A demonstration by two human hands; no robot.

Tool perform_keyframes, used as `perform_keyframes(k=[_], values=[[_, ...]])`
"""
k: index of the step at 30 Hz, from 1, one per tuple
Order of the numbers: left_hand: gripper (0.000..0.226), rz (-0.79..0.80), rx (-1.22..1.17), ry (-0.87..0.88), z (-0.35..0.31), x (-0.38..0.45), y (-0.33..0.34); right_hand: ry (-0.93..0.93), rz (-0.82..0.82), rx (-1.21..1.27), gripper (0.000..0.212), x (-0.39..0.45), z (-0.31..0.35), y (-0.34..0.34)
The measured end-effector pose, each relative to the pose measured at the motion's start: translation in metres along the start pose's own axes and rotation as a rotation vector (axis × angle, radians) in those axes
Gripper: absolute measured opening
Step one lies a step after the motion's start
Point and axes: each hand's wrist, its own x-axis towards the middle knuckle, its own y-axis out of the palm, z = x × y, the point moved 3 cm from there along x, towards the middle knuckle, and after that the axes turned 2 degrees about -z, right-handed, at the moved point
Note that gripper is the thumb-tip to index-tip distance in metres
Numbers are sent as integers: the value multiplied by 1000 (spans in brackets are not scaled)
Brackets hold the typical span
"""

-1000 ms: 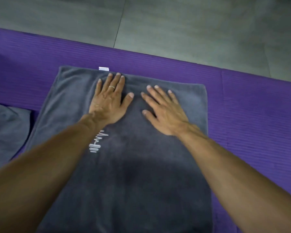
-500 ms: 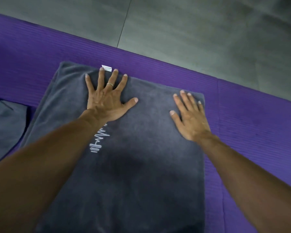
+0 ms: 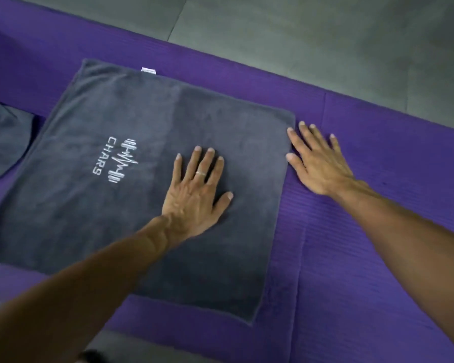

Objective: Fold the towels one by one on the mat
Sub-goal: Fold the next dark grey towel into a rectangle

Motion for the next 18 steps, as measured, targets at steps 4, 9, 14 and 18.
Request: perform_keyframes(k=[4,9,14,18], values=[[87,42,-93,24,-64,-38,2,-109,-148,134,60,-13,12,-6],[85,156,-97,29,-108,-64,-1,-148,-179,192,63,-19,18,-9],[25,-29,-188,39,-97,-69,-28,-183,-136,209,67,-15,16,-13],[10,60,-388,-358,-61,-74,-45,-236,-176,191,61,-6,30,-19]])
